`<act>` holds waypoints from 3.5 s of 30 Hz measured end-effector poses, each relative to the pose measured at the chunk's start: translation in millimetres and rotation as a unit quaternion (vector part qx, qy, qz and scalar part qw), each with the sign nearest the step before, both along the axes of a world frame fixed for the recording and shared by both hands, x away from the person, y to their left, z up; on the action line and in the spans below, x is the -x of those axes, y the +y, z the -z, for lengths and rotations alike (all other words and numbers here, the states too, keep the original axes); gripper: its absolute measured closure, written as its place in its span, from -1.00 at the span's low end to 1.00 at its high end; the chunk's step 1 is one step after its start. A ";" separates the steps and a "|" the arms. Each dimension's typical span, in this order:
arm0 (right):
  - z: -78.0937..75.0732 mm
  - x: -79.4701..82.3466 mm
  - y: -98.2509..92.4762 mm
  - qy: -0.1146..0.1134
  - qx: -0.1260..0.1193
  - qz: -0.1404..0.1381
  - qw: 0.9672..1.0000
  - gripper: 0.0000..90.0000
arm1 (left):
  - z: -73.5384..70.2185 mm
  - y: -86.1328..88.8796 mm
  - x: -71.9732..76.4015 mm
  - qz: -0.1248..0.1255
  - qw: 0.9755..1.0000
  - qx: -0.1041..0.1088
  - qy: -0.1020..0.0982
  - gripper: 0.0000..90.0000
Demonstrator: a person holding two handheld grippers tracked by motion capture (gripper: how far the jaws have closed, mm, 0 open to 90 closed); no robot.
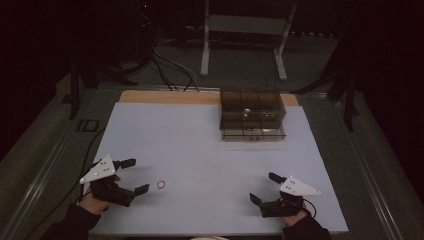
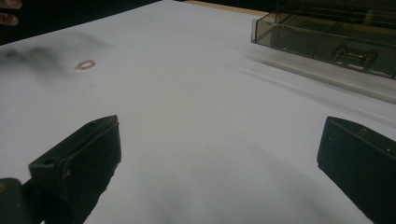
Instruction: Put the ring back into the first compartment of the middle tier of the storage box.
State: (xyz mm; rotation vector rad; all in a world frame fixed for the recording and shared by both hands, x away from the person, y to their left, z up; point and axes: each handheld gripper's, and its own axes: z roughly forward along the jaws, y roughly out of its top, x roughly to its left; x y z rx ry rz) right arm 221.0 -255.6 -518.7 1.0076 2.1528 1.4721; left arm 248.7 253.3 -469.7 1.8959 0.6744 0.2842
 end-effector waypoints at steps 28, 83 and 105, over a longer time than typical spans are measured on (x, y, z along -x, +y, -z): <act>-0.3 1.0 -1.0 0.000 -0.004 -0.005 1.000 -1.00 | 27.2 -29.7 -25.8 0.012 0.996 -0.068 0.047 -0.98; -1.1 2.1 -1.0 -0.002 -0.004 -0.004 1.000 -1.00 | 50.5 -52.6 -38.2 -0.006 0.971 -0.202 0.126 0.82; -0.9 2.4 -0.8 -0.002 0.001 -0.005 1.000 -1.00 | 39.4 -56.6 -37.5 -0.017 0.973 -0.194 0.123 1.00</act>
